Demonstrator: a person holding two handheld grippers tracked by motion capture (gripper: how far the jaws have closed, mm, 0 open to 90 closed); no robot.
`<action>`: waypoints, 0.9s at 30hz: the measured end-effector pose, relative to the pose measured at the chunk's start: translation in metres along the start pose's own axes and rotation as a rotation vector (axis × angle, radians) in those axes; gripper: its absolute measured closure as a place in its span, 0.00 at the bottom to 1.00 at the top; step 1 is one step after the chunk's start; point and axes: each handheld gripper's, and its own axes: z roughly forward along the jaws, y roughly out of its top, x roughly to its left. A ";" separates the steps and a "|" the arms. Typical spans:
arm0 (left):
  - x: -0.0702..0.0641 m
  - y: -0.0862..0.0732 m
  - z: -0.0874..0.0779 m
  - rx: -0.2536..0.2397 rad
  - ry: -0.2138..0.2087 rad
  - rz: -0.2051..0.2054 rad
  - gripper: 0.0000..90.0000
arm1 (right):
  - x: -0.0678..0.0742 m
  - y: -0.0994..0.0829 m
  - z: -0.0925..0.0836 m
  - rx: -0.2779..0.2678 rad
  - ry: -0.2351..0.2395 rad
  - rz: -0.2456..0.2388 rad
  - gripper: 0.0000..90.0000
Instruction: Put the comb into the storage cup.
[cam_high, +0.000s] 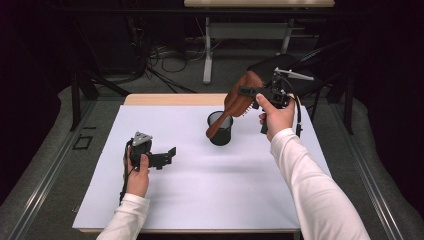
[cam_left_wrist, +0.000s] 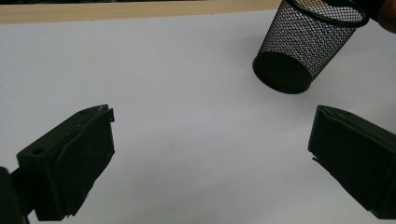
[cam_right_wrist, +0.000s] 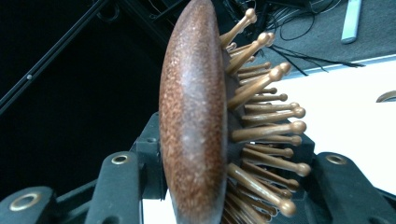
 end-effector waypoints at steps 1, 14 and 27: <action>0.000 0.000 0.000 -0.002 0.005 0.000 0.00 | 0.000 0.001 0.000 -0.001 -0.001 0.000 0.53; 0.005 -0.002 0.000 -0.012 0.031 -0.005 0.00 | 0.001 0.006 0.007 -0.035 -0.026 0.001 0.53; 0.008 -0.003 0.001 -0.012 -0.002 -0.036 0.00 | -0.004 0.010 0.013 -0.079 -0.066 0.001 0.53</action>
